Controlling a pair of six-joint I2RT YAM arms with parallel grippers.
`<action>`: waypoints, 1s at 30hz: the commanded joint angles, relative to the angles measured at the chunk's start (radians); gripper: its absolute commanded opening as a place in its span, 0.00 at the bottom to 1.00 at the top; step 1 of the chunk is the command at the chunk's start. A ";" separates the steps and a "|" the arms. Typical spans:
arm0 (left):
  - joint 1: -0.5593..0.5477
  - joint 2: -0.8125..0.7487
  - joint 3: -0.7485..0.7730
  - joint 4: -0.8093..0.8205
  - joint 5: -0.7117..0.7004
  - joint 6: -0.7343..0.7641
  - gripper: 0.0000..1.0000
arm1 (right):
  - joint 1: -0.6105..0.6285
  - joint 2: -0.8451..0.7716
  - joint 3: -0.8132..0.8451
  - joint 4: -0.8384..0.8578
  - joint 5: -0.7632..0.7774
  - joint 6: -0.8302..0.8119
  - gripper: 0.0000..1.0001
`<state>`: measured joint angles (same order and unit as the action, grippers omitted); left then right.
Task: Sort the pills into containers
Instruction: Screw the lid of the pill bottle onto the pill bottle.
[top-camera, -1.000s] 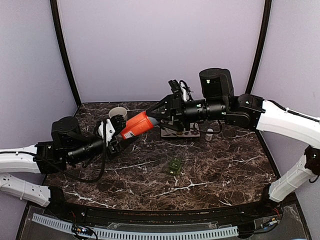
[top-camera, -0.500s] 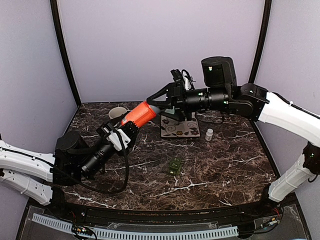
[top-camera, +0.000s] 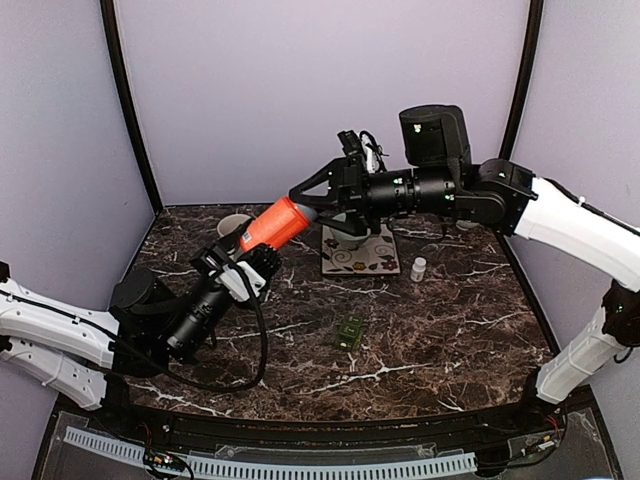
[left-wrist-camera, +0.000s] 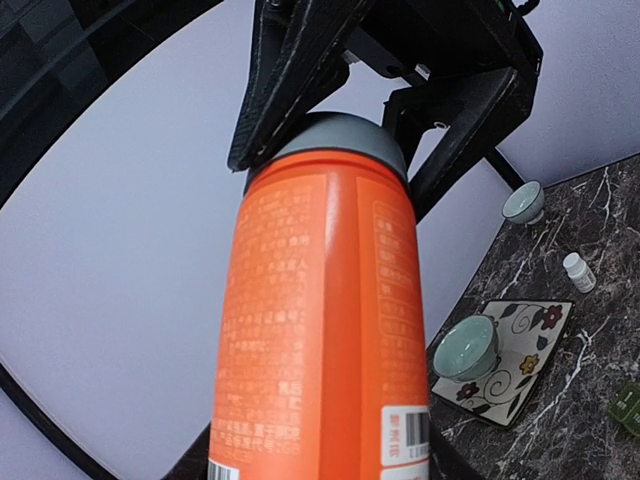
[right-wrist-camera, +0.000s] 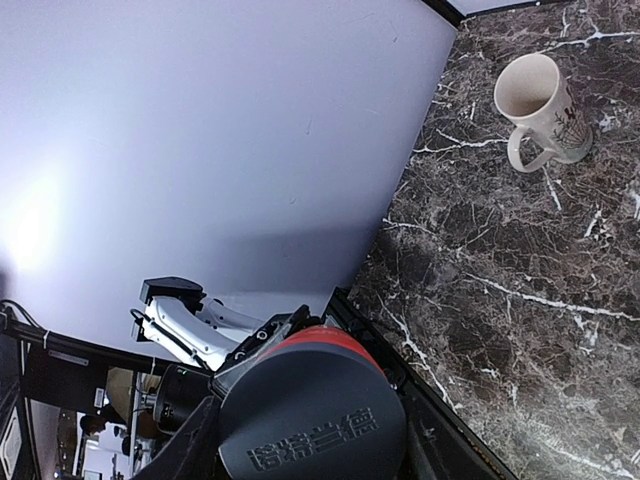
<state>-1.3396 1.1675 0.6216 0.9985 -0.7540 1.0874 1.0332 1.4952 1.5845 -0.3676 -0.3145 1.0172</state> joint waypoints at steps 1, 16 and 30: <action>-0.027 -0.090 0.049 0.071 0.153 -0.122 0.00 | 0.050 0.033 -0.074 -0.158 -0.004 -0.054 0.56; 0.033 -0.186 0.103 -0.417 0.171 -0.524 0.00 | 0.070 -0.268 -0.297 0.017 0.210 -0.176 0.69; 0.250 -0.210 0.291 -0.941 0.858 -0.992 0.00 | 0.120 -0.475 -0.449 0.078 0.344 -0.624 0.75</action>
<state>-1.1213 0.9615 0.8303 0.2012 -0.1825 0.2520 1.1469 1.0733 1.1851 -0.3721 -0.0273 0.5640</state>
